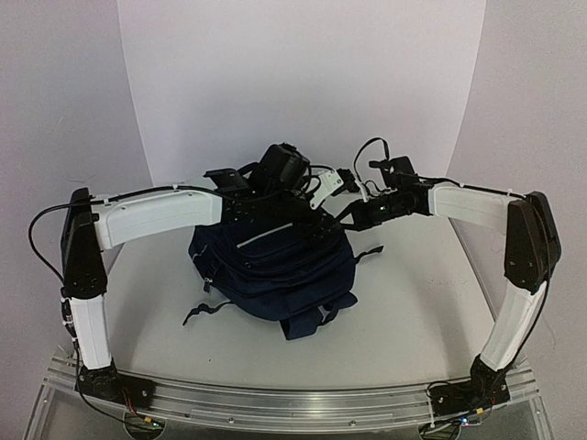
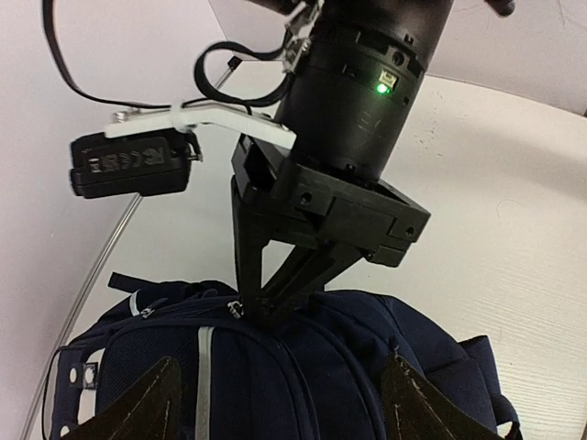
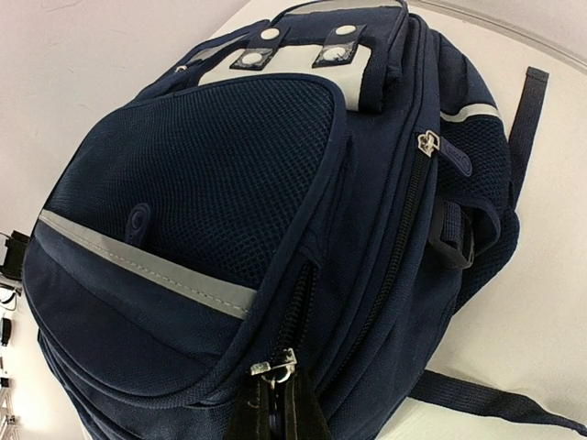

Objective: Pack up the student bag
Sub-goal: Zip the student bag at the center of the board.

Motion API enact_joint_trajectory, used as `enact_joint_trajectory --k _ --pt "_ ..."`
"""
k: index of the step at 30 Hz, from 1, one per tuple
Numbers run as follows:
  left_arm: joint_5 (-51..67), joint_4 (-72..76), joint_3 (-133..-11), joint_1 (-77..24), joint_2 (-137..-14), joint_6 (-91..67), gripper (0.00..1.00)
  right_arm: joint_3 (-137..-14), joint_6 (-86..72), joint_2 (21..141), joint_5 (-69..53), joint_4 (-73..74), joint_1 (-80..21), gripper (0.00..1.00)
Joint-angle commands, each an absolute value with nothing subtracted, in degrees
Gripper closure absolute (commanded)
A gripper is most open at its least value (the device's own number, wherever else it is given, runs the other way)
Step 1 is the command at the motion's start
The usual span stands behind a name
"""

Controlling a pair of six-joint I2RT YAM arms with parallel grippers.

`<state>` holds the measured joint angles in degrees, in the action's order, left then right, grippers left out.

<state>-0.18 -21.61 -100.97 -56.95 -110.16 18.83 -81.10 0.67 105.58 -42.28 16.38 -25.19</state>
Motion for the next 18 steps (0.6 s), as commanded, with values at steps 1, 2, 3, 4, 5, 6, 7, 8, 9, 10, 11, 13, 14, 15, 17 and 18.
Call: enact_joint_trajectory --k 1,2,3,4,5,6,7,8,9,10,11,13,14,15,17,18 --pt "-1.36 -23.03 -106.29 -56.87 -115.58 21.64 0.23 -81.33 1.49 103.01 -41.0 15.82 -24.73 1.0" --pt "-3.41 -22.41 -106.58 -56.87 -116.5 21.97 0.23 -81.31 1.49 102.97 -41.16 15.82 -24.7 1.0" --pt "-5.13 -21.65 -106.71 -56.86 -117.18 22.43 0.22 -81.3 1.49 102.9 -41.3 15.8 -24.73 1.0" --pt "-7.04 -20.92 -106.79 -56.86 -117.93 22.9 0.25 -81.28 1.46 102.85 -41.32 15.77 -24.72 1.0" --pt "-9.54 -20.32 -106.91 -56.89 -118.75 23.25 0.29 -81.26 1.43 102.8 -41.28 15.75 -24.72 1.0" --pt "-12.16 -19.45 -106.9 -56.96 -119.41 23.37 0.41 -81.23 1.41 102.66 -41.13 15.74 -24.73 1.0" --pt "-14.25 -18.2 -106.45 -57.07 -119.66 23.63 0.55 -81.17 1.41 102.48 -40.97 15.76 -24.74 1.0" --pt "-16.15 -16.78 -105.52 -57.22 -119.49 24.16 0.68 -81.05 1.41 102.33 -40.85 15.79 -24.75 1.0" --pt "-16.99 -14.53 -104.07 -57.44 -118.86 24.57 0.75 -80.96 1.41 102.23 -40.58 15.79 -24.75 1.0" --pt "-17.63 -12.68 -102.87 -57.61 -118.26 24.99 0.83 -80.92 1.36 102.15 -40.26 15.8 -24.71 1.0" --pt "-18.14 -11.24 -101.41 -57.79 -117.44 25.34 0.89 -80.94 1.27 102.08 -39.92 15.77 -24.71 1.0" --pt "-18.48 -9.35 -99.12 -58.04 -115.85 25.78 0.99 -80.95 1.03 101.93 -38.94 15.78 -24.7 1.0" --pt "-18.54 -8.51 -97.62 -58.09 -114.78 25.96 1.0 -81.0 0.89 101.88 -38.09 15.82 -24.67 1.0" --pt "-17.96 -7.75 -95.8 -58.11 -113.49 26.17 1.0 -81.36 0.7 101.94 -37.15 15.84 -24.62 1.0" --pt "-16.24 -6.38 -91.77 -58.17 -110.7 26.8 1.0 -82.5 0.47 102.13 -35.56 16.11 -24.4 1.0" --pt "-15.09 -5.64 -89.45 -58.18 -109.11 27.24 1.0 -83.24 0.45 102.28 -35.07 16.38 -24.17 1.0"
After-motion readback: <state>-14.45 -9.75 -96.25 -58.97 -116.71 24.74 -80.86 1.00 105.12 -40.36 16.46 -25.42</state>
